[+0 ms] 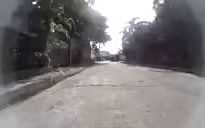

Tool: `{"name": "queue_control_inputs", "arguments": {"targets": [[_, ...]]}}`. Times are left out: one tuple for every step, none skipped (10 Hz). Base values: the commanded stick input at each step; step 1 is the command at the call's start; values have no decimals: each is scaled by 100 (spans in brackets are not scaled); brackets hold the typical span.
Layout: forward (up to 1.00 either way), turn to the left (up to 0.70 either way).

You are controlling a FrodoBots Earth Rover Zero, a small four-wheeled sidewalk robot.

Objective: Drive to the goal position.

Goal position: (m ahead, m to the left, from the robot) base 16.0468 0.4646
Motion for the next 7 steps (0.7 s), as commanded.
{"name": "queue_control_inputs", "arguments": {"targets": [[100, -11], [100, 3], [100, 10], [100, 12], [100, 11], [100, 9], [100, 8]]}}
